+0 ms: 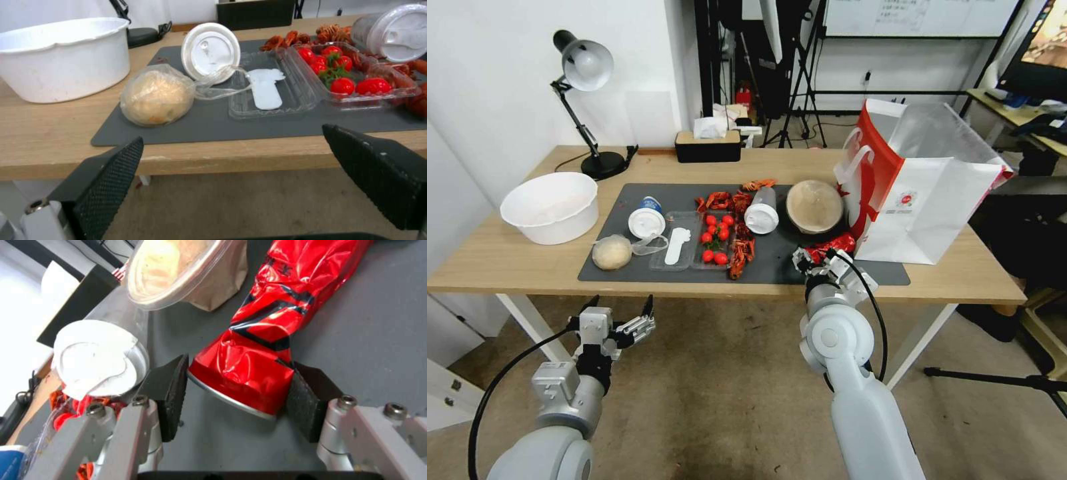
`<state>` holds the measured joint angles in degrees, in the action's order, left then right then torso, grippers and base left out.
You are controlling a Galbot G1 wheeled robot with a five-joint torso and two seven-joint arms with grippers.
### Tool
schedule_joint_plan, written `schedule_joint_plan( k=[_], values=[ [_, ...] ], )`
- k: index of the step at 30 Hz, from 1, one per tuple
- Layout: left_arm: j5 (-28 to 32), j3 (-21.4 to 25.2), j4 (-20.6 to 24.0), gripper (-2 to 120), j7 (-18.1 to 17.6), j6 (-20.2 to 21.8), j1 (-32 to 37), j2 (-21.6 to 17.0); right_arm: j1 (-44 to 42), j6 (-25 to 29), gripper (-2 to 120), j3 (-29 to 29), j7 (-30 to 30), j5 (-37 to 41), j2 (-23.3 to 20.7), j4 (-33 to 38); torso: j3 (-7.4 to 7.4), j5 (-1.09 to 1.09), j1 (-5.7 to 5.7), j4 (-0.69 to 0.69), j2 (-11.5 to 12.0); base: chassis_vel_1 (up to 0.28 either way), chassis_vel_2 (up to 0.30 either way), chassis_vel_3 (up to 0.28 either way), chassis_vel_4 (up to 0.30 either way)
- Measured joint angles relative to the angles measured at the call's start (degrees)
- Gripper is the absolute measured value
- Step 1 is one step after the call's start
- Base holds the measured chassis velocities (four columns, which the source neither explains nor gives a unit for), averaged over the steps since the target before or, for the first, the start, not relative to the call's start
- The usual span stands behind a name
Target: Pick up the trash from the table and place it into the takeout bag.
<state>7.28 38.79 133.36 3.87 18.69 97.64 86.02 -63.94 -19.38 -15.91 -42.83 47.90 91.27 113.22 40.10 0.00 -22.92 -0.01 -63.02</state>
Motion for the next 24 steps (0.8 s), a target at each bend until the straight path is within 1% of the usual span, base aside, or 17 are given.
schedule_joint_plan(
  k=[5,7,8,11,12,14,16,17,19,20,21,24],
  values=[
    [-0.1,0.0,-0.1,100,0.0,-0.2,0.1,0.1,-1.6,-0.3,47,0.6,0.1,0.0,0.0,2.2,0.01,-0.01,0.00,0.01,0.0,0.000,0.000,0.000,0.000],
    [-0.1,0.0,-0.1,100,0.0,-0.2,0.1,0.1,-2.8,-0.8,47,1.3,0.6,0.0,-0.1,4.5,0.00,0.00,0.00,0.01,0.0,0.000,0.000,0.000,0.000],
    [-0.1,0.0,-0.1,100,0.0,-0.2,0.1,0.1,-4.0,-1.3,47,2.2,1.2,0.0,-0.2,6.8,0.00,-0.01,0.00,0.01,0.0,0.000,0.000,0.000,0.000],
    [-0.2,0.0,-0.1,100,0.0,-0.2,0.1,0.1,-4.4,-1.4,47,2.5,1.4,0.0,-0.2,7.6,0.00,0.00,0.00,0.01,0.0,0.000,0.000,0.000,0.000],
    [-0.2,0.0,-0.1,100,0.0,-0.3,0.2,0.1,-5.6,-1.9,47,3.8,2.2,0.0,-0.5,9.7,0.00,0.00,0.01,0.01,0.0,0.000,0.000,0.000,0.000],
    [-0.2,0.0,-0.1,100,0.0,-0.4,0.2,0.1,-6.1,-2.2,47,4.5,2.8,0.0,-0.7,10.8,0.00,0.00,0.01,0.00,0.0,0.000,0.000,0.000,0.000],
    [-0.2,0.0,-0.1,100,0.0,-0.4,0.2,0.1,-7.2,-2.6,47,6.3,5.6,-0.6,-1.5,13.9,0.00,0.00,0.01,0.01,0.0,0.000,0.000,0.000,0.000],
    [-0.2,0.0,-0.1,100,0.0,-0.4,0.2,0.1,-7.2,-2.6,47,6.3,5.6,-0.6,-1.5,13.9,0.00,0.00,0.01,0.01,0.0,0.000,0.000,0.000,0.000],
    [-0.2,0.0,-0.1,100,0.0,-0.5,0.2,0.1,-7.4,-2.6,47,7.0,7.8,-1.2,-2.1,15.5,0.00,0.00,0.01,0.01,0.0,0.000,0.000,0.000,0.000],
    [-0.2,0.0,-0.1,100,0.0,-0.5,0.3,0.1,-7.2,-2.4,47,7.3,10.0,-1.5,-2.7,16.8,0.00,0.00,0.01,0.01,0.0,0.000,0.000,0.000,0.000],
    [-0.2,0.0,-0.1,100,0.0,-0.5,0.3,0.1,-7.2,-2.4,47,7.3,10.0,-1.5,-2.7,16.8,0.00,0.00,0.01,0.01,0.0,0.000,0.000,0.000,0.000],
    [-0.3,0.0,-0.1,100,0.0,-0.5,0.3,0.2,-5.4,-0.9,47,6.7,15.1,-1.6,-4.7,18.8,0.00,-0.01,0.01,0.00,0.0,0.000,0.000,0.000,0.000]
  ],
)
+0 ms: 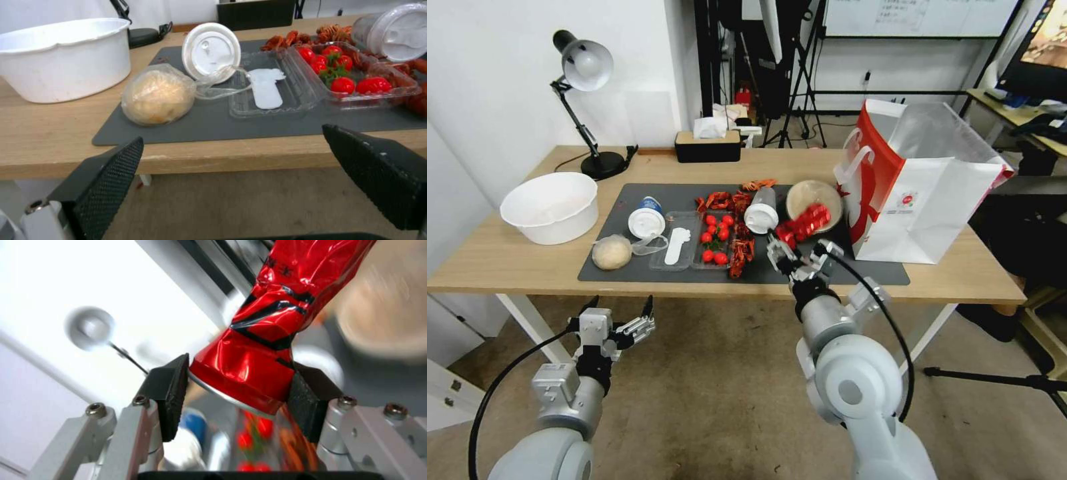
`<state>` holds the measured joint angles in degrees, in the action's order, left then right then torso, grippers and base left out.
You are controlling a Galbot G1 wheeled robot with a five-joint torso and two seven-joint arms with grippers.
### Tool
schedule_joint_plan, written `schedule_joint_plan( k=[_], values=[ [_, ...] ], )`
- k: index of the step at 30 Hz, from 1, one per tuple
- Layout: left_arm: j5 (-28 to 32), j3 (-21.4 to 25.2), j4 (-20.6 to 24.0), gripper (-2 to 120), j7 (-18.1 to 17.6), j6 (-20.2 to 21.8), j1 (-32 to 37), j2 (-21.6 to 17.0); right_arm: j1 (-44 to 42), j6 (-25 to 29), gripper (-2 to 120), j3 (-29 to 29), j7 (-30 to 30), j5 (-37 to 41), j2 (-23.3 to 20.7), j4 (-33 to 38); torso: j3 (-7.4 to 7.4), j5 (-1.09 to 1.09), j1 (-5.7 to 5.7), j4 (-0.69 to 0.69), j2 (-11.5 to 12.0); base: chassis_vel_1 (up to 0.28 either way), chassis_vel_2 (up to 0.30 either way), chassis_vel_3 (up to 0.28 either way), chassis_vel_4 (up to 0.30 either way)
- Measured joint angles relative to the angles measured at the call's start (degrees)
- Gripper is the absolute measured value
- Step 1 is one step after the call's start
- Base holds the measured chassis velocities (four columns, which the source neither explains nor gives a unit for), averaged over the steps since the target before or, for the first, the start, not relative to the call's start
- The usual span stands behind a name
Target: Pick up the trash from the table and place it into the takeout bag.
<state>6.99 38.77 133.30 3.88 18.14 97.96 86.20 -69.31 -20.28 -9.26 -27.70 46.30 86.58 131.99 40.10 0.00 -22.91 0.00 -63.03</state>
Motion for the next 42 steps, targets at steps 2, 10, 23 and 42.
schedule_joint_plan(
  k=[2,10,23,42],
  values=[
    [-0.1,0.0,0.0,100,0.0,0.0,0.1,0.0,0.9,0.7,47,-0.8,1.5,0.1,-0.9,0.4,0.00,0.00,0.00,0.00,0.0,0.000,0.000,0.000,0.000],
    [-1.3,-0.1,0.0,100,0.0,-0.2,0.5,0.9,11.9,3.7,47,-7.9,6.3,4.3,-8.9,1.6,0.00,-0.01,0.00,0.00,0.0,0.000,0.000,0.000,0.000],
    [-2.2,-0.4,-0.3,100,0.1,-1.0,0.8,1.8,28.4,0.8,47,-17.0,-8.3,13.7,-22.2,-6.9,0.01,-0.01,-0.02,0.01,0.0,0.000,0.000,0.000,0.000],
    [-2.2,-0.2,-0.8,100,0.0,-1.9,0.9,1.6,35.9,-7.4,52,-15.7,-26.0,18.5,-22.9,-17.6,0.00,0.01,-0.01,0.00,0.0,0.000,0.000,0.000,0.000]
  ],
)
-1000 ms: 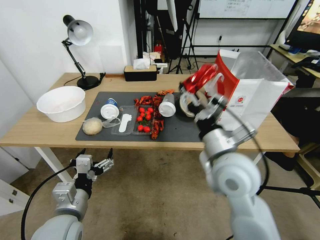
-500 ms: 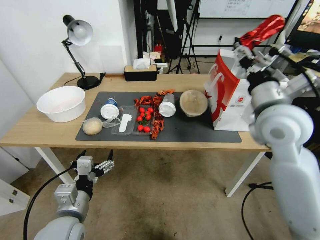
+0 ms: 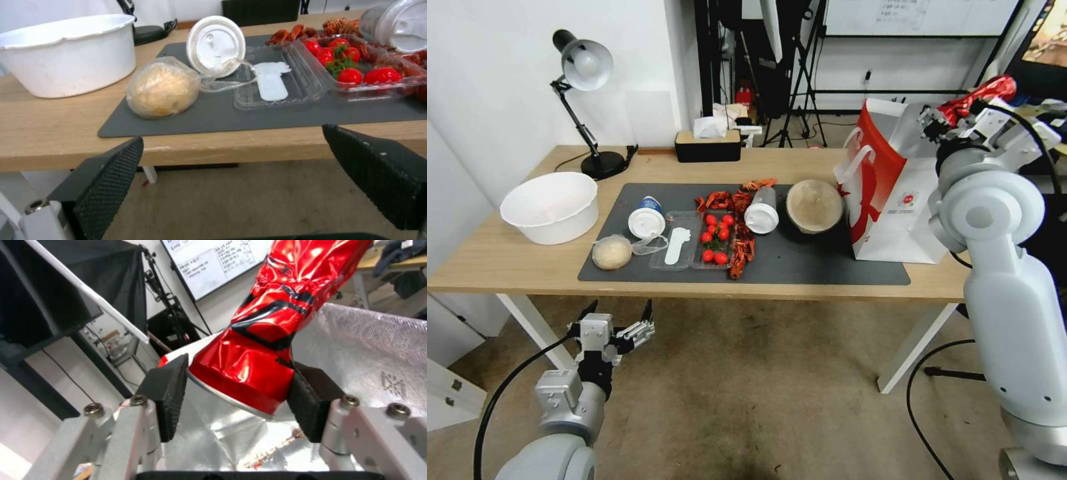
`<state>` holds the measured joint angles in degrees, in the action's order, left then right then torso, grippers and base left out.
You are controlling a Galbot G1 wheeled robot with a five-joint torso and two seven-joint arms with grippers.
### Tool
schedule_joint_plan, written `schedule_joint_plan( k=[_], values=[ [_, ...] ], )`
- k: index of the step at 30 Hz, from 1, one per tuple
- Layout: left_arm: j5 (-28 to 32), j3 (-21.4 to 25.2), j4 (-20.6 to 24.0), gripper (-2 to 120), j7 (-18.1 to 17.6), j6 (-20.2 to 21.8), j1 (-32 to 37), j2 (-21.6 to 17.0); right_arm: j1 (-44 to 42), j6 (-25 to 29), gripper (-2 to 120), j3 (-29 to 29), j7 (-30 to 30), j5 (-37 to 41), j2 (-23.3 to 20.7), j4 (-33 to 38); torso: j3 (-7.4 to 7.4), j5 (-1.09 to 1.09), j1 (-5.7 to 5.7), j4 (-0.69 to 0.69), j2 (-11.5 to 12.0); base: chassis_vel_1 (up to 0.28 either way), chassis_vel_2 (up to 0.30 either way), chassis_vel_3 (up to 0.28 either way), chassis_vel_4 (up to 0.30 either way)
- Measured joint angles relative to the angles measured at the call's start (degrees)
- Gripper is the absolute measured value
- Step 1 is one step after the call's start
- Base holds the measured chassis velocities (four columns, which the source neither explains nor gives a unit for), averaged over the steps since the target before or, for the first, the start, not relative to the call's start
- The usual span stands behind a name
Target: Pick up the trash from the table and place it into the takeout bag.
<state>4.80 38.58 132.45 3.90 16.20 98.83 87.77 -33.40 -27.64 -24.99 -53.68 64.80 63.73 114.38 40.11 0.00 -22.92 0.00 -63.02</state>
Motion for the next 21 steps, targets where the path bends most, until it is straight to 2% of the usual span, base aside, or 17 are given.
schedule_joint_plan(
  k=[6,8,10,13,16,21],
  values=[
    [0.0,0.0,-0.3,100,0.0,-0.1,-0.2,-0.1,0.4,-0.8,77,0.0,-1.5,1.5,0.2,0.0,0.00,0.00,0.00,0.00,0.0,0.000,0.000,0.000,0.000],
    [0.0,0.0,-0.4,100,0.0,-0.1,-0.2,-0.1,0.5,-0.9,80,0.0,-1.6,1.7,0.2,0.0,0.00,0.00,0.00,0.00,0.0,0.000,0.000,0.000,0.000],
    [0.0,-0.1,-0.4,100,0.0,-0.1,-0.2,-0.1,0.7,-0.9,92,0.0,-1.8,2.2,0.2,0.0,0.00,0.00,0.00,0.00,0.0,0.000,0.000,0.000,0.000],
    [0.0,-0.1,-0.4,100,-0.1,-0.1,-0.2,0.0,1.1,-0.5,98,-0.1,-1.7,2.9,0.2,0.2,0.00,0.00,0.00,0.00,0.0,0.000,0.000,0.000,0.000],
    [0.0,-0.1,-0.4,100,-0.1,-0.1,-0.2,0.0,1.7,2.0,100,-0.2,-0.5,4.2,0.0,0.9,0.00,0.00,0.00,0.00,0.0,0.000,0.000,0.000,0.000],
    [0.0,-0.1,-0.4,100,-0.1,-0.1,-0.3,0.0,0.7,7.7,100,-0.2,7.1,5.3,-0.7,5.1,0.00,0.01,0.00,-0.01,0.0,0.000,0.000,0.000,0.000]
  ],
)
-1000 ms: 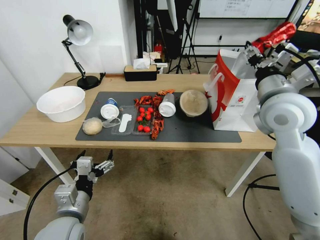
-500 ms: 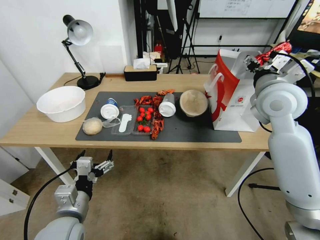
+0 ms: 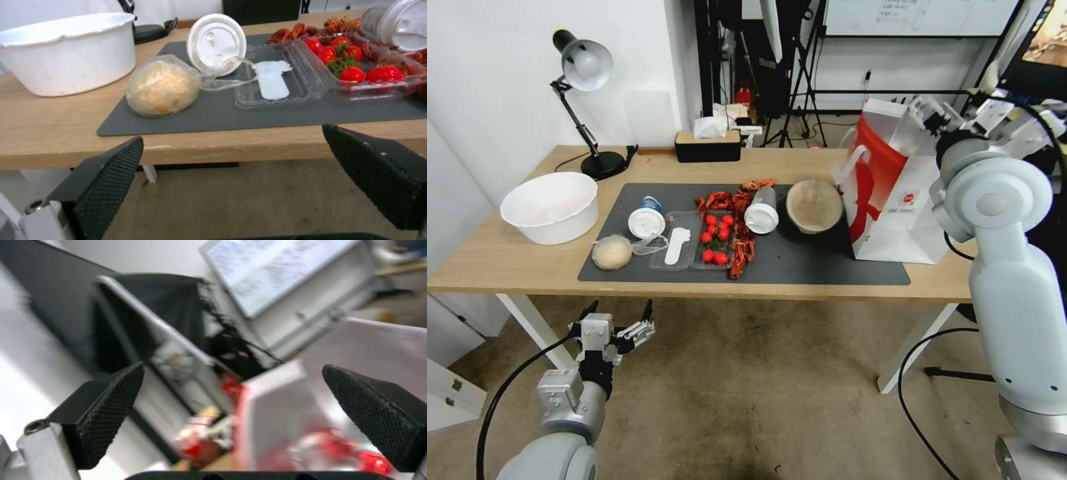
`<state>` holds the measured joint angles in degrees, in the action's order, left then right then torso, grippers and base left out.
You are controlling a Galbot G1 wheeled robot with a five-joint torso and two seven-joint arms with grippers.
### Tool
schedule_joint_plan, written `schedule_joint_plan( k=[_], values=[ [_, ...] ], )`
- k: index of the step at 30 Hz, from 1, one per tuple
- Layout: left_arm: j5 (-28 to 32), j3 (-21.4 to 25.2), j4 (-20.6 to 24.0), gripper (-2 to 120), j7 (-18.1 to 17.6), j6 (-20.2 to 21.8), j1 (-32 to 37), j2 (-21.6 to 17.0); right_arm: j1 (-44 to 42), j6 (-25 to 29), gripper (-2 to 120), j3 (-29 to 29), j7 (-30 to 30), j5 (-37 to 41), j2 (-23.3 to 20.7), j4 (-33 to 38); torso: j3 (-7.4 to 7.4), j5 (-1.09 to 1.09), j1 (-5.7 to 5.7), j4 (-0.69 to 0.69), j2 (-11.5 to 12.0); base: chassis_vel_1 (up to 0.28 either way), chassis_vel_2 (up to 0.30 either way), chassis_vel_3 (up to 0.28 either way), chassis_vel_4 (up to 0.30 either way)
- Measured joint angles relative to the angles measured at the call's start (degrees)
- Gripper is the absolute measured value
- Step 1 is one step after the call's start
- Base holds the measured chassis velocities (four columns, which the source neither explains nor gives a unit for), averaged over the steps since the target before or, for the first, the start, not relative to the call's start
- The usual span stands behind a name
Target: Pick up the trash from the table and place it into the takeout bag.
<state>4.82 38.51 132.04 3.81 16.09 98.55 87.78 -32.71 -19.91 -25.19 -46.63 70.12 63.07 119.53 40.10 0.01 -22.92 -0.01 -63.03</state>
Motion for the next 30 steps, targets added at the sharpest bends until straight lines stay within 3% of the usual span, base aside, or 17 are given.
schedule_joint_plan(
  k=[1,4,7,8,10,13,18,21,23,28,30],
  values=[
    [0.0,0.0,0.0,100,0.0,0.0,0.0,0.0,0.0,0.0,100,0.0,0.0,0.0,0.0,0.0,0.00,0.00,0.00,0.00,0.0,0.000,0.000,0.000,0.000],
    [0.1,0.1,0.0,100,0.0,0.0,0.0,-0.1,-4.2,2.8,100,0.0,8.3,-0.1,-2.0,4.8,0.00,0.01,0.01,-0.01,0.0,0.000,0.000,0.000,0.000],
    [0.2,0.1,0.1,100,-0.1,0.0,0.0,-0.2,-8.2,4.0,100,0.3,12.8,-1.6,-3.6,7.3,0.00,-0.03,0.01,0.01,0.0,0.000,0.000,0.000,0.000],
    [0.2,0.2,0.1,100,-0.1,-0.1,0.0,-0.3,-12.4,5.2,100,0.3,17.5,-4.7,-5.3,9.6,0.00,-0.02,0.01,0.01,0.0,0.000,0.000,0.000,0.000],
    [0.3,0.2,0.1,100,-0.1,-0.1,0.0,-0.3,-14.7,5.9,100,0.3,19.9,-6.4,-6.1,10.8,-0.01,0.01,0.01,0.01,0.0,0.000,0.000,0.000,0.000],
    [0.5,0.2,0.2,100,-0.2,-0.1,0.0,-0.6,-24.7,8.0,100,0.1,28.2,-14.1,-8.7,15.1,-0.01,-0.02,0.01,0.04,0.0,0.000,0.000,0.000,0.000],
    [0.6,0.2,0.3,100,-0.2,-0.1,-0.1,-0.8,-32.9,10.1,100,0.7,31.8,-23.5,-9.7,18.1,-0.01,0.00,0.01,0.01,0.0,0.000,0.000,0.000,0.000],
    [0.7,0.1,0.3,100,-0.2,-0.3,-0.1,-0.9,-39.7,12.4,100,1.6,32.7,-34.3,-9.2,19.0,-0.01,-0.01,0.01,0.00,0.0,0.000,0.000,0.000,0.000],
    [0.7,0.1,0.3,100,-0.2,-0.3,-0.1,-0.9,-41.0,12.9,100,1.8,32.7,-36.2,-8.9,19.1,-0.01,0.00,0.01,0.00,0.0,0.000,0.000,0.000,0.000],
    [1.7,0.3,0.3,100,-0.4,-1.6,-0.2,-1.4,-51.7,19.5,100,4.1,32.1,-50.0,-4.4,16.6,-0.01,-0.02,0.01,0.01,0.0,0.000,0.000,0.000,0.000],
    [2.0,0.3,0.1,100,-0.4,-2.3,-0.2,-1.6,-53.5,20.5,100,4.6,31.9,-51.6,-3.5,16.2,-0.01,-0.01,0.01,0.00,0.0,0.000,0.000,0.000,0.000]
  ],
)
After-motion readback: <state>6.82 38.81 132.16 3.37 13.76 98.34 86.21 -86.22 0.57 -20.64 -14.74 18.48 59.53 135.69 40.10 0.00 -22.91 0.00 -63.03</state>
